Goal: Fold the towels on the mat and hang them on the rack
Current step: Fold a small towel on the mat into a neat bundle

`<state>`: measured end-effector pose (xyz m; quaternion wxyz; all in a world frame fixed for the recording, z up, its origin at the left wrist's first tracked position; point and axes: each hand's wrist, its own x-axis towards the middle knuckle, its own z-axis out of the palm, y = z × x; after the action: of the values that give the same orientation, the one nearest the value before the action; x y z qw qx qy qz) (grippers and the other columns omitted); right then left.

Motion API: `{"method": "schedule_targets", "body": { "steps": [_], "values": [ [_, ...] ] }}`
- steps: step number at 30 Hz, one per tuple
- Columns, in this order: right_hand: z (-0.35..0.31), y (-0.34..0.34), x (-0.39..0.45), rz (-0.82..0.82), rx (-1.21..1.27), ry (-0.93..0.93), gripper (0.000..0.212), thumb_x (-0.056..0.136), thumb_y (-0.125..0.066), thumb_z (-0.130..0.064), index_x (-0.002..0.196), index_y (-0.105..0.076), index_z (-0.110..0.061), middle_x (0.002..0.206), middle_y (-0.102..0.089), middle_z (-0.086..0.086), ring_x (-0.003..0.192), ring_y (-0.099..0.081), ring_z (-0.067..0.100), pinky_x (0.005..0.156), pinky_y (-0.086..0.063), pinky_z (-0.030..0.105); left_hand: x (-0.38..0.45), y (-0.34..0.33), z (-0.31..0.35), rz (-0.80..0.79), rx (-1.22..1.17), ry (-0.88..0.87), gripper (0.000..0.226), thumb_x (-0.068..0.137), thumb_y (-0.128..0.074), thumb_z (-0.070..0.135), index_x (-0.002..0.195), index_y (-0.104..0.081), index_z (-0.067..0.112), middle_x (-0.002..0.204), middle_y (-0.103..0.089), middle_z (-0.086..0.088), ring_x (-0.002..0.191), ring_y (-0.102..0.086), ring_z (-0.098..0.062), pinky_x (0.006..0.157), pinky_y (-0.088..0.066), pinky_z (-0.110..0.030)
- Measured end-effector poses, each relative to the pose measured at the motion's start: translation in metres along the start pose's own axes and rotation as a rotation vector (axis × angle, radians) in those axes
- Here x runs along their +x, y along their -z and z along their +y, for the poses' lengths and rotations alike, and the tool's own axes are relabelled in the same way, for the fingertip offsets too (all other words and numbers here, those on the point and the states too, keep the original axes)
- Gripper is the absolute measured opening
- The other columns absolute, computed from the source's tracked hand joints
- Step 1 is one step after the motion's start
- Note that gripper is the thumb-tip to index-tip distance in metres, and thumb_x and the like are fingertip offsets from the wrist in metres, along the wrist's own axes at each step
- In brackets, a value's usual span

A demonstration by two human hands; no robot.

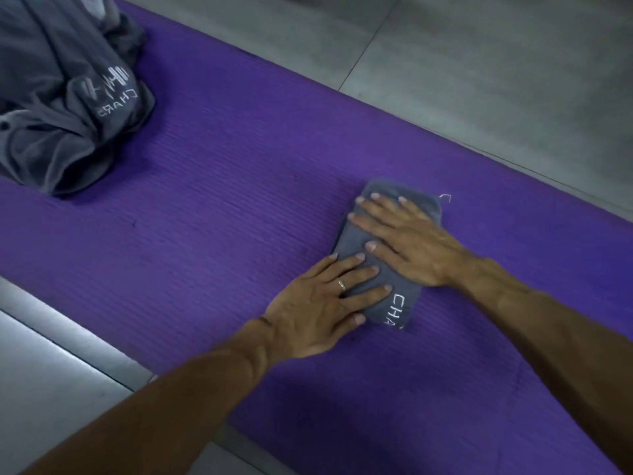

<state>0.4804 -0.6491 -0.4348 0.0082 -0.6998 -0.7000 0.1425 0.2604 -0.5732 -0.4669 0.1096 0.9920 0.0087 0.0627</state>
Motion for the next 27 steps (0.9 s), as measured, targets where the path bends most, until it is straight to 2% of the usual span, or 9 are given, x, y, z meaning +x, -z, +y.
{"method": "schedule_targets", "body": {
  "steps": [3,6,10,12,15,19,22,25,27],
  "values": [
    [0.04,0.004,0.005,-0.037,-0.164,-0.185,0.065,0.09,0.002,-0.063,0.15,0.008,-0.038,0.162,0.004,-0.006,0.15,0.002,0.017,0.117,0.003,0.051,0.004,0.0,-0.002,-0.02,0.007,0.002,0.057,0.096,-0.034,0.054,0.149,-0.027,0.034,0.155,-0.034,0.002,0.146,-0.02,-0.022,0.118,-0.016,-0.043],
    [0.067,0.029,0.012,-0.066,-0.195,-0.441,0.079,0.083,0.005,-0.07,0.153,0.005,-0.034,0.163,0.004,0.004,0.15,0.003,0.026,0.115,0.004,0.058,0.007,-0.001,-0.005,-0.041,0.016,-0.009,0.062,0.092,-0.04,0.056,0.149,-0.025,0.036,0.155,-0.033,0.002,0.146,-0.021,-0.021,0.119,-0.019,-0.043],
    [0.013,0.034,0.003,0.236,-0.155,-0.088,0.057,0.097,-0.026,-0.037,0.15,-0.029,-0.019,0.157,-0.025,0.014,0.145,-0.023,0.031,0.116,-0.015,0.052,0.005,-0.006,-0.008,-0.026,0.038,-0.009,0.064,0.09,-0.039,0.056,0.149,-0.021,0.036,0.155,-0.032,0.002,0.146,-0.019,-0.02,0.119,-0.02,-0.041],
    [-0.011,0.008,-0.015,0.145,-0.034,0.091,0.051,0.1,-0.026,-0.036,0.148,-0.036,-0.021,0.158,-0.027,0.006,0.146,-0.022,0.024,0.118,-0.014,0.044,0.006,-0.007,-0.008,-0.038,0.063,-0.018,0.065,0.09,-0.037,0.057,0.149,-0.02,0.036,0.155,-0.032,0.001,0.145,-0.02,-0.021,0.118,-0.023,-0.043],
    [0.01,-0.007,-0.033,-0.062,-0.136,-0.014,0.058,0.098,-0.005,-0.055,0.153,-0.002,-0.037,0.161,0.009,-0.009,0.149,0.008,0.015,0.118,0.006,0.044,0.008,-0.004,-0.006,-0.035,0.083,-0.041,0.065,0.089,-0.038,0.057,0.148,-0.024,0.035,0.155,-0.033,0.001,0.145,-0.021,-0.022,0.118,-0.023,-0.044],
    [0.038,0.007,-0.026,-0.089,-0.17,-0.248,0.06,0.091,0.006,-0.063,0.145,0.019,-0.043,0.157,0.021,-0.014,0.149,0.013,0.017,0.114,0.012,0.052,0.013,0.006,-0.003,0.01,0.14,-0.073,0.069,0.084,-0.053,0.053,0.145,-0.036,0.025,0.149,-0.042,-0.005,0.14,-0.033,-0.026,0.116,-0.022,-0.043],
    [0.036,0.014,-0.025,-0.073,-0.175,-0.371,0.057,0.097,-0.003,-0.058,0.15,0.01,-0.04,0.162,0.01,-0.004,0.149,0.01,0.021,0.114,0.012,0.054,0.027,0.007,0.023,0.014,0.22,0.014,0.083,0.065,-0.076,0.056,0.131,-0.053,0.012,0.134,-0.055,-0.016,0.129,-0.048,-0.034,0.112,-0.033,-0.045],
    [0.021,0.019,-0.038,0.011,-0.182,-0.374,0.066,0.091,-0.001,-0.049,0.154,-0.008,-0.032,0.163,0.001,0.004,0.15,0.004,0.024,0.116,0.008,0.05,0.04,0.008,0.042,-0.005,0.16,0.144,0.094,0.051,-0.086,0.054,0.13,-0.056,0.014,0.123,-0.059,-0.02,0.118,-0.056,-0.036,0.102,-0.046,-0.045],
    [0.009,0.022,-0.051,0.033,-0.143,-0.322,0.07,0.085,-0.022,-0.039,0.153,-0.02,-0.025,0.163,-0.002,0.007,0.15,0.002,0.025,0.118,0.005,0.049,0.045,0.012,0.036,0.042,0.084,0.149,0.085,0.046,-0.092,0.04,0.121,-0.062,0.012,0.114,-0.062,-0.021,0.107,-0.061,-0.038,0.091,-0.053,-0.046]
  ]
}}
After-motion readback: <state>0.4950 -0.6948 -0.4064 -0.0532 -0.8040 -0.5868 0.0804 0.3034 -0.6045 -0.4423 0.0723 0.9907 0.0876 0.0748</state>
